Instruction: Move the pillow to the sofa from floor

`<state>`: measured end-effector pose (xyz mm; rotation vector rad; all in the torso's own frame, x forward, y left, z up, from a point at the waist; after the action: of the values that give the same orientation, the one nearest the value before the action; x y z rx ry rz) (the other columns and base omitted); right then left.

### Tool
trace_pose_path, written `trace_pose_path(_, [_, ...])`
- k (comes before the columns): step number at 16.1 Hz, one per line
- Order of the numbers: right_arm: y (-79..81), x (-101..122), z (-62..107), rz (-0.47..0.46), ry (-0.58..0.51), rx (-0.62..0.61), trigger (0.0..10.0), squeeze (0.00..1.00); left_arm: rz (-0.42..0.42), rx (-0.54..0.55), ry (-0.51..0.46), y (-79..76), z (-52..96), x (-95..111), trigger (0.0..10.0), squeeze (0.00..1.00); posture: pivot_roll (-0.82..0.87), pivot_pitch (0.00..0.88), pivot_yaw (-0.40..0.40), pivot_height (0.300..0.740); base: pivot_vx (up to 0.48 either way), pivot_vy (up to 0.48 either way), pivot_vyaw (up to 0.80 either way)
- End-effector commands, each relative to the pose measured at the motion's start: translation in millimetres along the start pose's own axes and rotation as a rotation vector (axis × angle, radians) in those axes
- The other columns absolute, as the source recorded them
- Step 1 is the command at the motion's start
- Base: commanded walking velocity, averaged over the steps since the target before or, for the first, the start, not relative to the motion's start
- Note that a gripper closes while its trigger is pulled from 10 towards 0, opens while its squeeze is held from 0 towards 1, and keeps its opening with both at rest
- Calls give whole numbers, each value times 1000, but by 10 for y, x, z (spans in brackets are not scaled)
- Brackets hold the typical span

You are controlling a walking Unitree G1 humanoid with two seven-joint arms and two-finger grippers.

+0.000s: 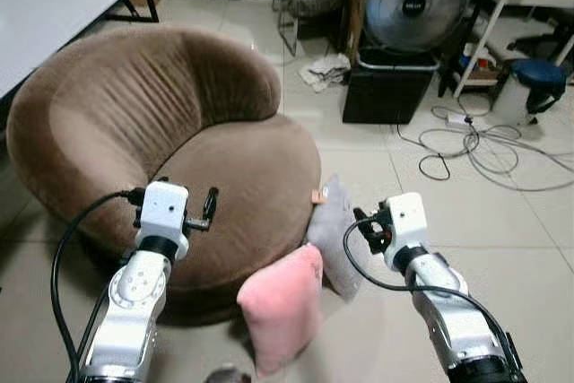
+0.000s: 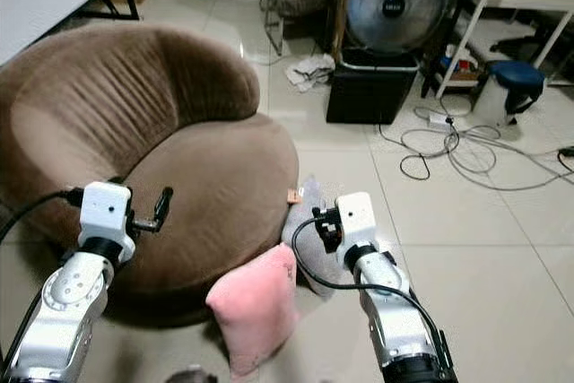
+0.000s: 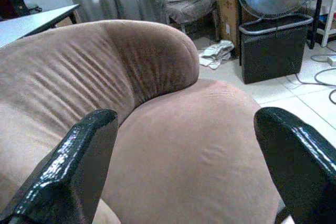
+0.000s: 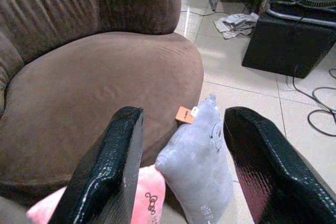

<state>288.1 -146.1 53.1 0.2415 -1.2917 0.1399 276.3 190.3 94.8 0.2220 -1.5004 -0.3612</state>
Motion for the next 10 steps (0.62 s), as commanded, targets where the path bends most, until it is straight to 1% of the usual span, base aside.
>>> trace_pose_path(1, [-9,-9,16,-6,7,-5,10000,0,-6,-9,19,-11,-3,-36,10000,0,89,0,2,650,0,0,0])
trace_pose_path(8, [-18,-16,27,-7,10,-9,10000,0,-6,-12,18,-20,2,-35,10000,0,86,0,3,582,0,0,0])
trace_pose_path(10, [-24,-18,29,-8,9,-11,10000,0,-5,-14,18,-23,0,-34,10000,0,86,0,3,570,0,0,0])
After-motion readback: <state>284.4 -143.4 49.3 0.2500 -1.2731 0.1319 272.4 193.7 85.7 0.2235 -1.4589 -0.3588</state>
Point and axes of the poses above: a point about 5 cm out from each wrist's last joint towards the gripper, its own z axis pointing back from the gripper into the wrist, its own x axis along the axis of the wrist's last joint, y = z × x, the point moved 1 cm from there along -z, pointing out of the wrist towards the gripper, and after that the axes turned 8 degrees about -z, right-handed, at the moved point
